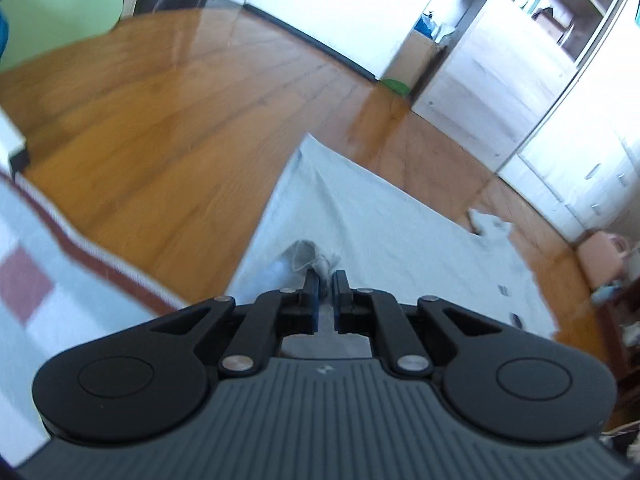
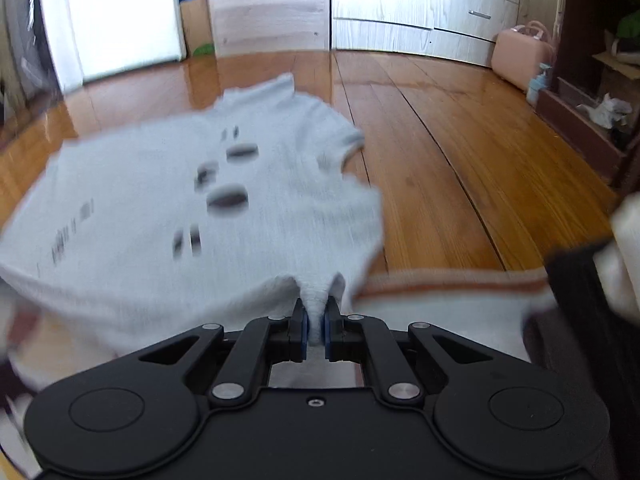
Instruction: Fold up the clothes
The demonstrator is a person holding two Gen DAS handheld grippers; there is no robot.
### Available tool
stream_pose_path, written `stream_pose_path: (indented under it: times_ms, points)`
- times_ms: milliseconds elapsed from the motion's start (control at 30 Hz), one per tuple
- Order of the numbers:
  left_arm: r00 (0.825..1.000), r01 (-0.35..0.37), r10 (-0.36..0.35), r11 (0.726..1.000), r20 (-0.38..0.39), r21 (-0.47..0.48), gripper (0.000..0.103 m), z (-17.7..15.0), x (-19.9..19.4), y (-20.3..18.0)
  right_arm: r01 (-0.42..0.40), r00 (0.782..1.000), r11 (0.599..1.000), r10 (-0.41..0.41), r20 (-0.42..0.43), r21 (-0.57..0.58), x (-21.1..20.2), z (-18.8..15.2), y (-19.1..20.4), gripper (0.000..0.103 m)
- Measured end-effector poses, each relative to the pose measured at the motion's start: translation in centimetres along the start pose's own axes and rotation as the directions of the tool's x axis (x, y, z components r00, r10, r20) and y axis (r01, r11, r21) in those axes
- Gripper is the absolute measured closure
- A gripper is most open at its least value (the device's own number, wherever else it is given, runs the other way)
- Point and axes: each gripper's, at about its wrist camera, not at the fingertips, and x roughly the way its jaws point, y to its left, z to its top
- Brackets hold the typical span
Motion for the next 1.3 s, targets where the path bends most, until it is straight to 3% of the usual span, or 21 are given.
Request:
stream_pose_path:
  times_ms: [67,100,167,300,367,467,567,633,733,867,933,1000,1100,1133,1167,1200,1233,1267,1300]
  points:
    - [0.993,-0.114,0.117,0.989,-0.032,0.089,0.097,-0.3,2.3,-1.0,0.02,0.999,1.0,-0.02,-0.035,0.013,1.6,2.1,0.0,0.095]
    - [0.989,-0.136,0.142,0.984,-0.048,0.112,0.097,-0.8,3.1,-1.2,0.043,0.997,0.999,-0.043,-0.058,0.001,2.6,2.8,0.1,0.095]
    - [0.986,-0.125,0.133,0.989,-0.102,0.077,0.097,-1.8,4.7,-0.4,0.094,0.991,0.993,-0.101,-0.088,-0.075,4.3,2.9,0.8,0.095]
    - [0.977,-0.138,0.14,0.99,-0.163,0.024,0.097,-2.3,6.9,1.4,0.113,0.984,0.985,-0.129,-0.126,-0.127,6.2,2.2,1.7,0.089]
    - [0.977,-0.136,0.135,0.991,-0.167,0.002,0.096,-2.1,7.4,1.8,0.11,0.985,0.99,-0.121,-0.126,-0.093,6.1,2.0,1.5,0.068]
    - [0.979,-0.126,0.125,0.992,-0.158,0.005,0.096,-1.9,8.2,1.6,0.093,0.993,0.996,-0.094,-0.076,-0.013,5.0,1.5,0.6,0.053]
    - [0.979,-0.127,0.132,0.991,-0.156,0.042,0.096,-2.2,8.5,0.6,0.038,0.998,0.996,-0.033,-0.057,0.084,3.9,0.8,-0.6,0.051]
    - [0.98,-0.116,0.123,0.992,-0.16,0.05,0.096,-2.5,8.5,0.2,-0.06,0.994,0.985,0.074,-0.084,0.162,3.7,0.1,-1.2,0.051]
    - [0.98,-0.095,0.099,0.995,-0.17,0.031,0.096,-3.0,8.5,0.0,-0.199,0.96,0.934,0.246,-0.131,0.297,3.9,-1.2,-1.8,0.049]
    - [0.978,-0.067,0.064,0.998,-0.199,-0.005,0.096,-3.4,8.8,0.3,-0.27,0.888,0.829,0.411,-0.205,0.49,6.1,-3.6,-1.6,0.044]
    - [0.976,-0.059,0.055,0.998,-0.208,-0.012,0.096,-3.5,9.0,0.4,-0.271,0.875,0.807,0.433,-0.214,0.526,6.7,-4.5,-1.2,0.044]
    - [0.976,-0.052,0.047,0.999,-0.211,-0.016,0.096,-3.5,9.1,0.4,-0.28,0.884,0.793,0.433,-0.176,0.541,6.9,-4.3,-1.0,0.038]
    - [0.975,-0.048,0.044,0.999,-0.216,-0.015,0.081,-3.5,9.2,0.6,-0.276,0.887,0.776,0.432,-0.16,0.567,7.8,-3.4,-0.9,0.036]
    - [0.976,-0.056,0.05,0.998,-0.214,-0.022,0.061,-3.6,9.3,0.7,-0.28,0.885,0.773,0.438,-0.159,0.57,8.1,-3.1,-0.9,0.035]
    - [0.976,-0.065,0.057,0.997,-0.212,-0.03,0.043,-3.6,9.4,0.8,-0.283,0.882,0.769,0.443,-0.158,0.573,8.4,-2.8,-0.9,0.043]
    - [0.976,-0.063,0.055,0.998,-0.211,-0.029,0.042,-3.7,9.5,0.9,-0.286,0.88,0.769,0.447,-0.16,0.572,8.6,-2.5,-0.8,0.059]
    - [0.976,-0.06,0.053,0.998,-0.21,-0.027,0.047,-3.8,9.7,0.9,-0.289,0.88,0.782,0.444,-0.169,0.552,8.5,-2.1,-0.6,0.097]
    - [0.977,-0.057,0.051,0.998,-0.209,-0.025,0.075,-3.9,9.8,1.0,-0.301,0.883,0.799,0.44,-0.164,0.52,8.1,-1.7,-0.5,0.097]
    - [0.976,-0.061,0.058,0.998,-0.211,-0.007,0.094,-3.9,9.7,0.8,-0.314,0.894,0.818,0.425,-0.139,0.481,7.2,-1.3,-0.3,0.097]
